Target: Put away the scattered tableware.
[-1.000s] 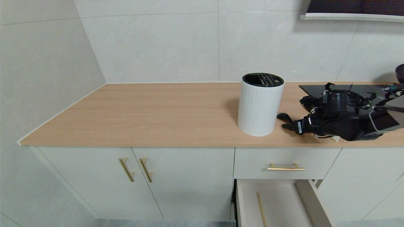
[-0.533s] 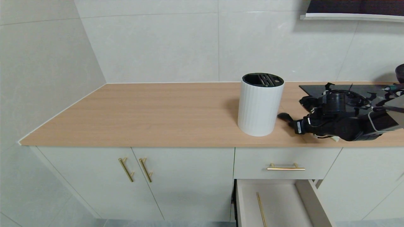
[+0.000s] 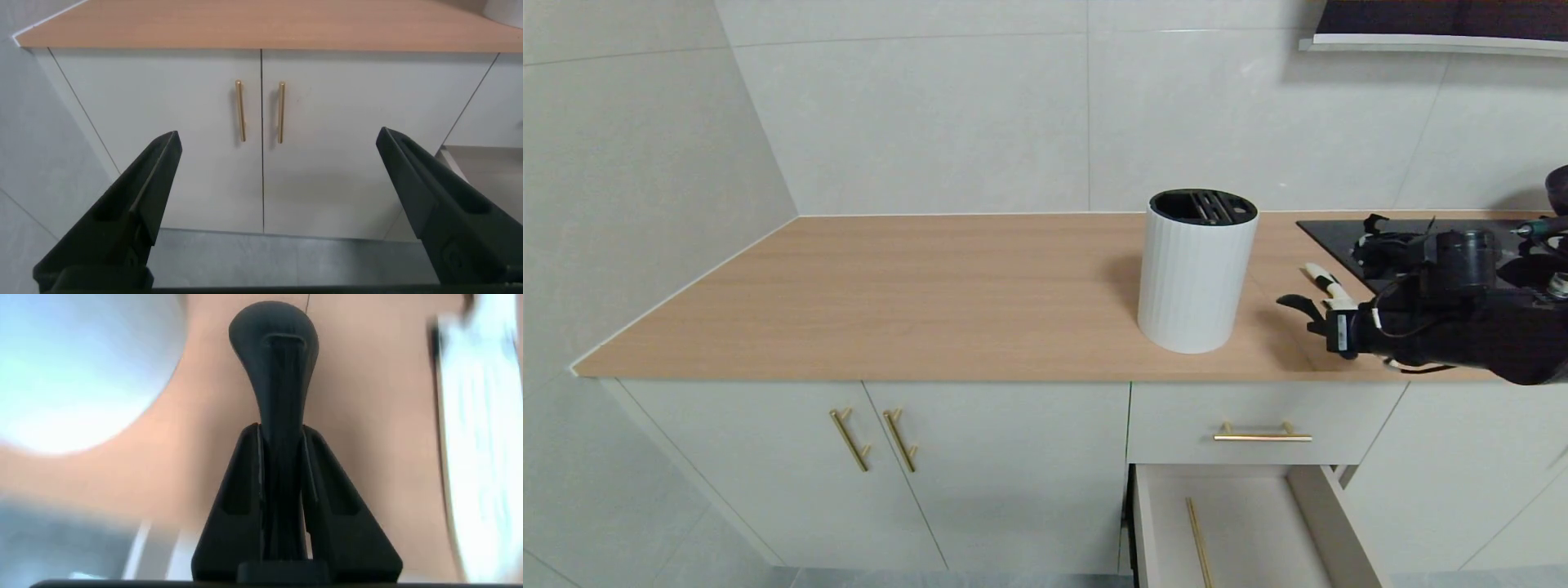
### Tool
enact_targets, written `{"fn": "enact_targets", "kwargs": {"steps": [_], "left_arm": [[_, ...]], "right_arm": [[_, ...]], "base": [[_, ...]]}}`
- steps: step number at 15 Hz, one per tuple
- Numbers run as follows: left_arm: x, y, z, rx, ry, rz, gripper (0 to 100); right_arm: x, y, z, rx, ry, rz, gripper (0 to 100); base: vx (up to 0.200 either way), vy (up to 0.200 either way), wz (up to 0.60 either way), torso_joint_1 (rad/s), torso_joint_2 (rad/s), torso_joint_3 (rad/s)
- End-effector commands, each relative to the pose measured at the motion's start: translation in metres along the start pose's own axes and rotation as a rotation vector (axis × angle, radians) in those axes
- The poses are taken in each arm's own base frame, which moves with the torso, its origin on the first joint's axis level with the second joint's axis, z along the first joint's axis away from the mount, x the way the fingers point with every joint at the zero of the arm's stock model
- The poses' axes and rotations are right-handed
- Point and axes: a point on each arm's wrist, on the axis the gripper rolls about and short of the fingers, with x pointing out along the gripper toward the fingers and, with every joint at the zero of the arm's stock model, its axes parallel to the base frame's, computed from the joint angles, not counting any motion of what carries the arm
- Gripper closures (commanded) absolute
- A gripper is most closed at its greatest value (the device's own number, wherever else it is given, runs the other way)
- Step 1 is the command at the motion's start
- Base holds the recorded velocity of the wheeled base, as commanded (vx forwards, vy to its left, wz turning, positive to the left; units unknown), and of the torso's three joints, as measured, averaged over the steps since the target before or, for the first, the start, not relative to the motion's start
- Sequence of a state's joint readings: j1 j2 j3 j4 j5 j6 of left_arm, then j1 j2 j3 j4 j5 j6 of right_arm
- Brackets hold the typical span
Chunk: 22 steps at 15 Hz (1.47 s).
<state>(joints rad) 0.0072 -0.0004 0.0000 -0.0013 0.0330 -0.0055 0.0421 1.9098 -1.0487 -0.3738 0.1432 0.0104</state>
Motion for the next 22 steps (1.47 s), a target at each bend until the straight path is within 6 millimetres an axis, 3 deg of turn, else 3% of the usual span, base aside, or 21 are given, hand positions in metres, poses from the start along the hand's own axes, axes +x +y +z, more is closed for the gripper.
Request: {"fn": "enact_targets", "kwargs": {"steps": [1,3,6,12,22], "left_arm": [[0.0,0.0,0.0,-0.001,0.0,0.0,0],[0.0,0.0,0.0,-0.001,0.0,0.001,0],[0.0,0.0,0.0,-0.001,0.0,0.0,0],[0.0,0.0,0.0,-0.001,0.0,0.0,0],[0.0,0.0,0.0,-0.001,0.0,0.001,0]], "right_arm": [[-0.051,0.008,-0.008,0.023,-0.02,0.011,100],[-0.076,0.017,-0.035,0.052,0.04,0.027,100],[-0.099,0.022,-0.061,0.054,0.088,0.034,100],[-0.097,0.036,-0.085,0.023,0.18,0.081,100],[-0.09,0.035,-0.091,0.026,0.218,0.081,100]], "base": [[0.0,0.0,0.0,0.0,0.0,0.0],[0.0,0.0,0.0,0.0,0.0,0.0],[0.0,0.0,0.0,0.0,0.0,0.0],[0.0,0.0,0.0,-0.056,0.12,0.075],[0.0,0.0,0.0,-0.194,0.48,0.284]]}}
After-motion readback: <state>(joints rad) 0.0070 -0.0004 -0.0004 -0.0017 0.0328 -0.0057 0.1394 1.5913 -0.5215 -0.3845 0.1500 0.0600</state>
